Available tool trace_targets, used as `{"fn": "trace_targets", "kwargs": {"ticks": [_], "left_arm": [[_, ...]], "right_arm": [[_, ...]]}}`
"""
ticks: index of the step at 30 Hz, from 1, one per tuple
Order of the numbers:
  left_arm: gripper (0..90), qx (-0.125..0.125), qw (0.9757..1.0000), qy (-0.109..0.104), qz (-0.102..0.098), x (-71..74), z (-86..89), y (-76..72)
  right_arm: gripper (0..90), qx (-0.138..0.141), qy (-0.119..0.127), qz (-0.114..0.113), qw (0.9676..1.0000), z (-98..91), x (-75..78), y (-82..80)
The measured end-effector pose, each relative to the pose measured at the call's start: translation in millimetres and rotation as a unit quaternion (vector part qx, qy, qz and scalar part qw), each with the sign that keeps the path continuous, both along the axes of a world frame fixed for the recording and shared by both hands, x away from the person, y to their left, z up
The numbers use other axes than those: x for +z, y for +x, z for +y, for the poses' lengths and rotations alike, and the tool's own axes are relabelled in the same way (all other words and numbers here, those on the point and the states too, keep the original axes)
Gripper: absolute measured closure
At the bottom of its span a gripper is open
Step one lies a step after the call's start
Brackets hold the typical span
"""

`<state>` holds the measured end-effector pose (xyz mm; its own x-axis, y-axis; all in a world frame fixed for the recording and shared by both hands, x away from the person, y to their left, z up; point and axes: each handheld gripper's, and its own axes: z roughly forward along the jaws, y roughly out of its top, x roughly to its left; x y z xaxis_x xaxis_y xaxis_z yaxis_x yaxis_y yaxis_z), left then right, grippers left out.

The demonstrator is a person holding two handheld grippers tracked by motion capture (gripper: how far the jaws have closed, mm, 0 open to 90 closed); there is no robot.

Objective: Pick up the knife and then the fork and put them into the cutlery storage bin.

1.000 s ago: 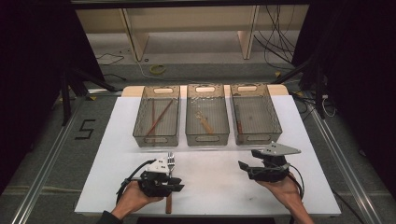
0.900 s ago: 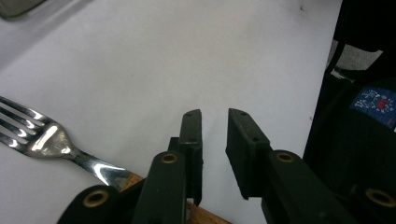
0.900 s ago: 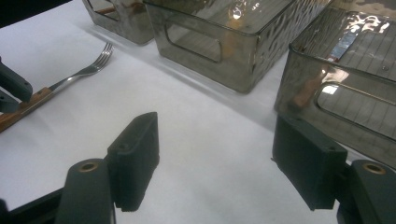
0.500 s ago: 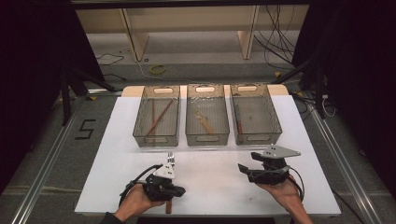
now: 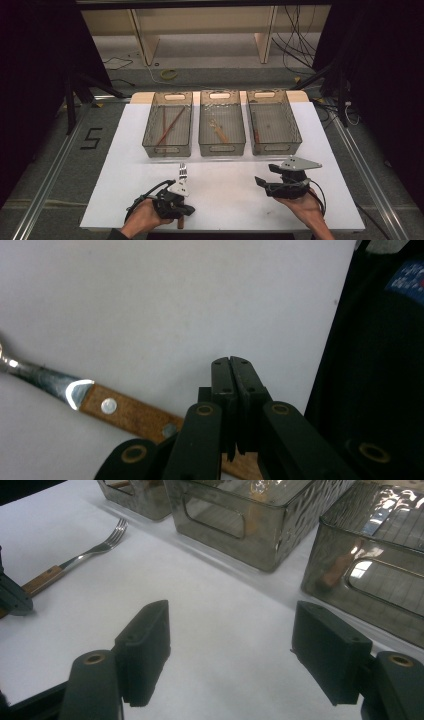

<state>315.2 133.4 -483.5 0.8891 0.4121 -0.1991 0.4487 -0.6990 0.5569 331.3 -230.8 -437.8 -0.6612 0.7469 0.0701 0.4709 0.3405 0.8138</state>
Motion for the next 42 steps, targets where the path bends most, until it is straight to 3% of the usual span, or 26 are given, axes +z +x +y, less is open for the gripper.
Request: {"fn": "trace_targets", "kwargs": {"ticks": [12,17,21,26,42], "left_arm": [[88.5,0.017,0.9979,0.063,0.006,7.1,24.4,9.6],[88.4,0.042,0.9942,0.098,-0.005,10.1,38.5,16.8],[88.4,0.066,0.9914,0.112,-0.015,10.5,49.7,23.7],[88.4,0.098,0.9873,0.121,-0.029,10.3,59.4,30.8],[88.5,0.122,0.9835,0.126,-0.045,10.0,66.2,39.4]], "right_arm": [[32.3,-0.001,0.000,0.001,1.0000,0.0,0.5,-0.8],[32.3,-0.001,0.001,0.001,1.0000,0.4,0.3,-0.7],[32.4,0.000,-0.001,0.000,1.0000,0.8,-0.1,-0.3],[32.3,0.001,-0.001,0.001,1.0000,1.4,-0.6,-0.1],[32.3,0.002,-0.002,0.003,1.0000,2.1,-1.2,0.5]]}}
